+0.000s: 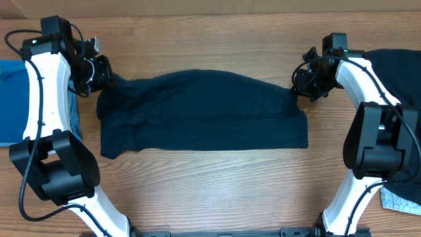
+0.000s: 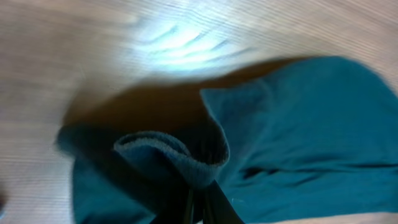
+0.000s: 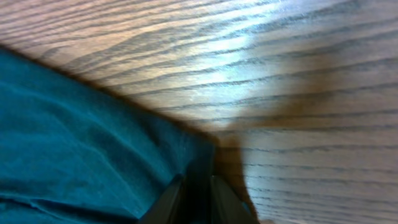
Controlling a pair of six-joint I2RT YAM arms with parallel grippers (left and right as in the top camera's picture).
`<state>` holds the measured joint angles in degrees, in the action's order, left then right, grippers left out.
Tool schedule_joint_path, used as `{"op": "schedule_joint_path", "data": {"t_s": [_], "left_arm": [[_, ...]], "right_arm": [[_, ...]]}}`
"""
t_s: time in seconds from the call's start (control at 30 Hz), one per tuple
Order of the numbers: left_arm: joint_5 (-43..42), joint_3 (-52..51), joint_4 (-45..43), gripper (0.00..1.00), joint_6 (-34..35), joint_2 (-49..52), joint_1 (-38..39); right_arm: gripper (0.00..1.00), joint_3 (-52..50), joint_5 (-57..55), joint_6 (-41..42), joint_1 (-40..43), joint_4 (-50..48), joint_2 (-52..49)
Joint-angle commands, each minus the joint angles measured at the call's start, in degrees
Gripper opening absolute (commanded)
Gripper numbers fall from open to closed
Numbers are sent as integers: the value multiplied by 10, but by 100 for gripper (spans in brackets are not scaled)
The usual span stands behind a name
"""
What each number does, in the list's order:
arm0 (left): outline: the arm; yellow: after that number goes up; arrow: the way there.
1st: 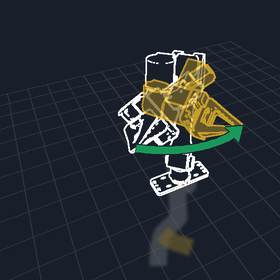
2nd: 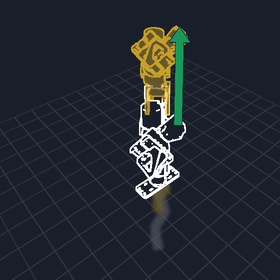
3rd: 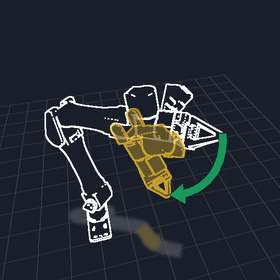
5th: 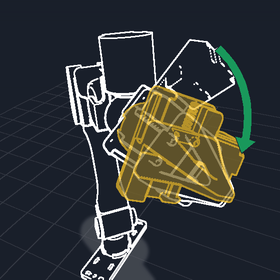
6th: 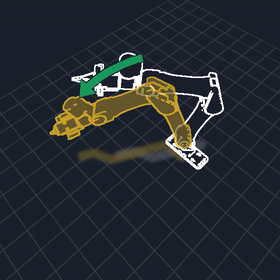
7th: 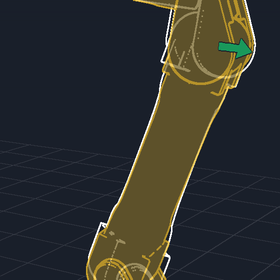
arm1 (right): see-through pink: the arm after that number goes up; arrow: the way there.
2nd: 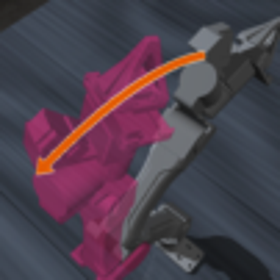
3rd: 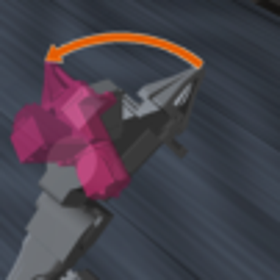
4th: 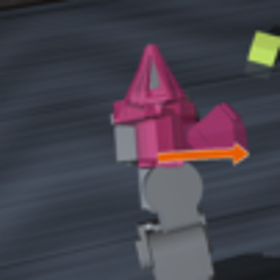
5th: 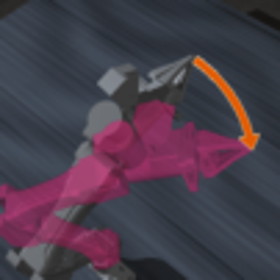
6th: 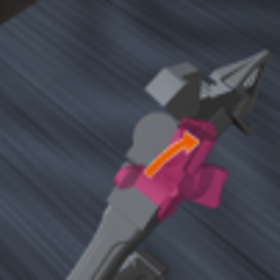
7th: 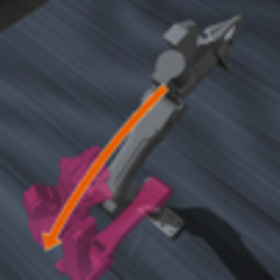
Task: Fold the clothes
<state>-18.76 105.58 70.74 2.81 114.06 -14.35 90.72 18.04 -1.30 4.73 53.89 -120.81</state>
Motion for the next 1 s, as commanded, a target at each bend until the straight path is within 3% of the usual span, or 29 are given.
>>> {"op": "schedule_joint_path", "data": {"t_s": [0.0,0.07,0.17,0.2,0.43,0.73,0.97], "left_arm": [[88,2,24,8,-10,1,-2],[96,2,28,9,-10,1,-3],[95,2,28,9,-10,1,-2],[95,2,27,9,-10,1,-2],[95,2,27,9,-9,1,-2],[95,2,26,9,-9,1,-1],[95,2,27,9,-9,1,1]], "right_arm": [[23,1,-35,-3,-2,7,16],[25,1,-57,-3,-2,-1,16],[44,17,-65,-3,-2,-35,16],[46,27,-65,-3,-2,-39,16],[48,90,-64,-85,-17,-50,15],[52,85,-61,-85,-75,-61,11],[50,74,-86,9,-76,-79,-18]]}}
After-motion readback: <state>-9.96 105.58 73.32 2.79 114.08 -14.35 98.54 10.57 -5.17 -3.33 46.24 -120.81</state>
